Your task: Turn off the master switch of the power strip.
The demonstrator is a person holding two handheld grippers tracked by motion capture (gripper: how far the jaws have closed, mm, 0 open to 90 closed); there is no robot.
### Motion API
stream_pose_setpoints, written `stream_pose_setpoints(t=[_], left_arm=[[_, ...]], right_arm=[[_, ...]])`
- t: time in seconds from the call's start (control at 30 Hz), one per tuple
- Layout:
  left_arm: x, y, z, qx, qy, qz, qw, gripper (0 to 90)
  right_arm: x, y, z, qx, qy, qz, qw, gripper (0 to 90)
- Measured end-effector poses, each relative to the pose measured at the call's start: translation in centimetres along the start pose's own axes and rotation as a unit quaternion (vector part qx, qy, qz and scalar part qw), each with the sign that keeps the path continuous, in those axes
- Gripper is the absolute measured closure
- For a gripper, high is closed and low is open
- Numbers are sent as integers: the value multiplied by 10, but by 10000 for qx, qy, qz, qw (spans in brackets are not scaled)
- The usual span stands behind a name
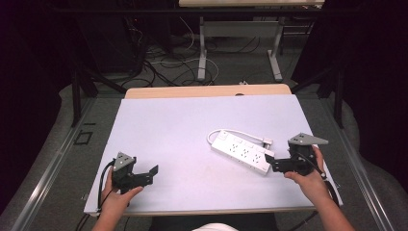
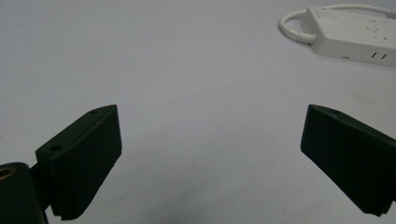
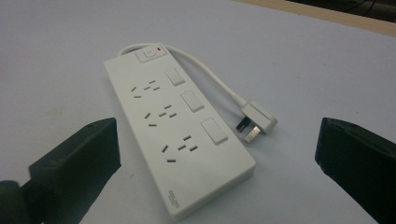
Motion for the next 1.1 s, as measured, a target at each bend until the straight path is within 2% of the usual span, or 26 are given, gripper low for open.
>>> stream_pose_setpoints(t=[0.33,0.43,0.47,0.5,0.57,0.7,0.73,0.9,0.97,1.03,1.07,1.1], left_arm=[[0,0,0,0,-10,-13,10000,53],[0,0,0,11,-4,-14,10000,53],[0,0,0,12,-6,-14,10000,53],[0,0,0,27,6,-5,10000,53],[0,0,0,21,-6,-10,10000,53],[0,0,0,16,-6,-15,10000,53],[0,0,0,28,4,-11,10000,53],[0,0,0,14,0,-19,10000,53],[0,1,0,17,2,-22,10000,53],[0,1,0,26,0,-20,10000,53],[0,1,0,24,4,-19,10000,53],[0,1,0,21,7,-21,10000,53]], right_arm=[[4,-17,27,-409,-126,229,9988,0],[3,-23,34,-433,-122,277,9986,0],[2,-24,36,-524,-173,329,9979,0],[3,-27,38,-489,-104,328,9982,0],[1,-29,42,-593,-161,328,9976,0],[0,-35,50,-655,-196,336,9971,0],[-1,-37,52,-675,-255,386,9966,0],[1,-45,59,-896,-207,395,9950,1],[0,-51,62,-937,-320,491,9939,1],[2,-55,65,-1042,-263,511,9929,1],[-1,-58,67,-1083,-466,569,9914,1],[1,-60,69,-1178,-348,537,9910,1]])
Point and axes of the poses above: each handheld gripper's, and its own axes: x roughly backward along the jaws, z roughly out of its underside, y roughly to its left, the point moved 1 cm from there along -x, roughly forward along the jaws, and after that the axes turned 10 degrees about y, right-handed, at the moved point
